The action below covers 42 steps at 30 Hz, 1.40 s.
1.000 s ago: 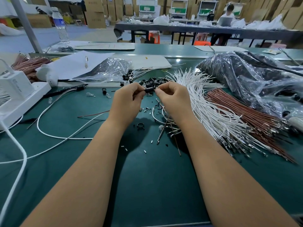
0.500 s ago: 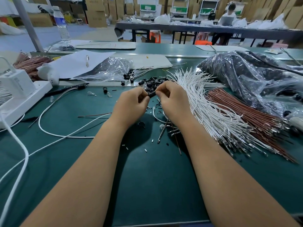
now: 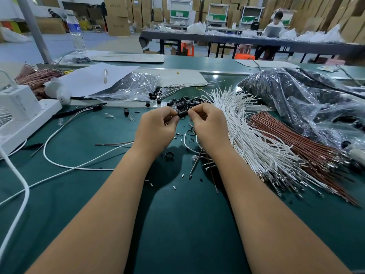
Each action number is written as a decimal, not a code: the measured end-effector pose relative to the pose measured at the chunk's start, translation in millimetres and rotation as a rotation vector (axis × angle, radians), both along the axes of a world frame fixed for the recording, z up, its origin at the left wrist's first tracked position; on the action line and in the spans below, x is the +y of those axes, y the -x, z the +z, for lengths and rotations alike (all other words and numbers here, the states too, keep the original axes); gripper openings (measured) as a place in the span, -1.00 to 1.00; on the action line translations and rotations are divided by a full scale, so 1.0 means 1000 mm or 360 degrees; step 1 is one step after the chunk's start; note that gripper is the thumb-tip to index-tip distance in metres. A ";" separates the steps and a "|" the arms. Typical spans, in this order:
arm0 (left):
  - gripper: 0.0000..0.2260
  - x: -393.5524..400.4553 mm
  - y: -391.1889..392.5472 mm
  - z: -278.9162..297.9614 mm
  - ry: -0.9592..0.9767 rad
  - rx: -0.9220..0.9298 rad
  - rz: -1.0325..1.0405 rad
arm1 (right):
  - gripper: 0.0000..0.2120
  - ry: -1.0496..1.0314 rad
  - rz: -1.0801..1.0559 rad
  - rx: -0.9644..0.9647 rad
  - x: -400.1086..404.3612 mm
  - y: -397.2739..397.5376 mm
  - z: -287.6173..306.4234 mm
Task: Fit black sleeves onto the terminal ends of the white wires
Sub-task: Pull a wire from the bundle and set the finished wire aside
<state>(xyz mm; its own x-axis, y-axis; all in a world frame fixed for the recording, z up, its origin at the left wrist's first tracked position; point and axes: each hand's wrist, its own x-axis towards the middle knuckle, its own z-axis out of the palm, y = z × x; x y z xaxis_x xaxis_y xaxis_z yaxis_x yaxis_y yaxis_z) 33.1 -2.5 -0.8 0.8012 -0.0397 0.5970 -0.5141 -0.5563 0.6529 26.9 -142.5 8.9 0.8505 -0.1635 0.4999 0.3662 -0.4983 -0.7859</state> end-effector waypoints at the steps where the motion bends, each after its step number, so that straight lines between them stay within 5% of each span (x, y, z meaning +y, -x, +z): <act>1: -0.95 0.000 0.000 0.000 0.0007 -0.0018 -0.0001 | -0.90 -0.0031 -0.0012 0.0014 0.000 0.000 0.001; 24: -0.88 0.002 -0.001 0.002 0.0077 0.0158 0.0062 | -0.95 0.0080 0.0030 0.0007 0.006 0.003 -0.002; 35: -0.86 0.006 0.002 0.011 0.0280 0.0439 -0.0325 | -0.94 0.0008 0.0064 0.0002 -0.001 0.000 0.000; 42: -0.89 0.003 -0.002 0.002 0.0289 0.0427 -0.0102 | -0.81 0.0725 0.0016 0.0236 -0.002 0.012 0.027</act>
<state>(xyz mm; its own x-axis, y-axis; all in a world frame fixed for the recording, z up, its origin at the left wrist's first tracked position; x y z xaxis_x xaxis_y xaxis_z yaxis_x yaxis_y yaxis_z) 35.5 0.0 0.9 0.9301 -0.0076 0.3672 -0.3408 -0.3904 0.8553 15.3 -144.2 36.0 0.9184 0.0528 0.3922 0.2733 -0.8013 -0.5321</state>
